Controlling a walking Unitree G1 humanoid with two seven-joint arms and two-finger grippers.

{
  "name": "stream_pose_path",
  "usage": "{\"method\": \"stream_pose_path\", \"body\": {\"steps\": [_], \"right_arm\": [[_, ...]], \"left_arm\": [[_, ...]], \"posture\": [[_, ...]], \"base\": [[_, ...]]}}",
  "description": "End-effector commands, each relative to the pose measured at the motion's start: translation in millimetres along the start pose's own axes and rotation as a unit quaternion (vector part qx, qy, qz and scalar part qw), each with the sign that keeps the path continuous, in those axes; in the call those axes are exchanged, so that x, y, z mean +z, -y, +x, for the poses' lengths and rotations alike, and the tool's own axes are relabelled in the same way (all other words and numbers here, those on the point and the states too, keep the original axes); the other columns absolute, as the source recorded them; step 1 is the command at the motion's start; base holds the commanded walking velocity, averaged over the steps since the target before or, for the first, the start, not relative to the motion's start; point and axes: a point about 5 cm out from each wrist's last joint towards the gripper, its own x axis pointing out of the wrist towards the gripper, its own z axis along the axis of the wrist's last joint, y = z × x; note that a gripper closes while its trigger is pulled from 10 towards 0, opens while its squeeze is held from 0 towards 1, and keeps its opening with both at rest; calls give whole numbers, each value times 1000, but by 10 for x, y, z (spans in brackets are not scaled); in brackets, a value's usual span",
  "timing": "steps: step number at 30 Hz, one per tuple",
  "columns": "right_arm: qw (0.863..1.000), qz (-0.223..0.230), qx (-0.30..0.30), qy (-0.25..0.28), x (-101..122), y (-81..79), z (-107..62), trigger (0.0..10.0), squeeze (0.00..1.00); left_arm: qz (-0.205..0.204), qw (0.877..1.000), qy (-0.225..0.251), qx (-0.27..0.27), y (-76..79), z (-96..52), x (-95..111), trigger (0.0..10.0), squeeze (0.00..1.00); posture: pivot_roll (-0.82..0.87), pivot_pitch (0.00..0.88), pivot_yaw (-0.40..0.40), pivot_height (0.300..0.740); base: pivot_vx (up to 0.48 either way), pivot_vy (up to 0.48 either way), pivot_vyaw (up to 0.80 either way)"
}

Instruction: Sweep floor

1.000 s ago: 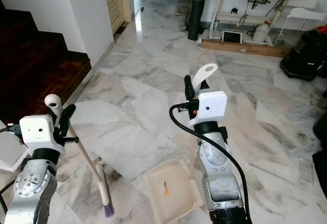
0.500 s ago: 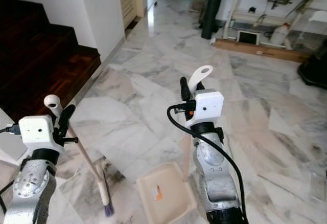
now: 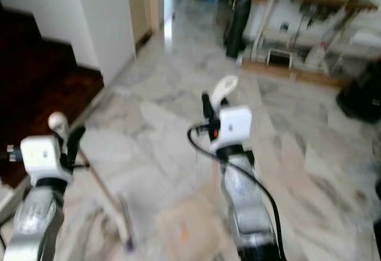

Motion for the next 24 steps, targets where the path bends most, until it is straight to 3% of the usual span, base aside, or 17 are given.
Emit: {"method": "stream_pose_path", "body": {"steps": [1,14,24], "right_arm": [[1000,-13,-9,16,66,76,-3,10000,0],[1000,-16,-22,12,45,119,-12,10000,0],[999,-27,-30,13,11,177,-36,10000,0]], "left_arm": [[-3,1000,25,-6,33,18,101,10000,0],[-12,999,27,-18,81,37,107,10000,0],[-35,998,26,-47,207,90,76,10000,0]], "posture": [[10,59,-14,740],[10,46,-12,740],[-3,0,-12,740]], "base": [[386,0,0],[382,0,0],[354,0,0]]}}
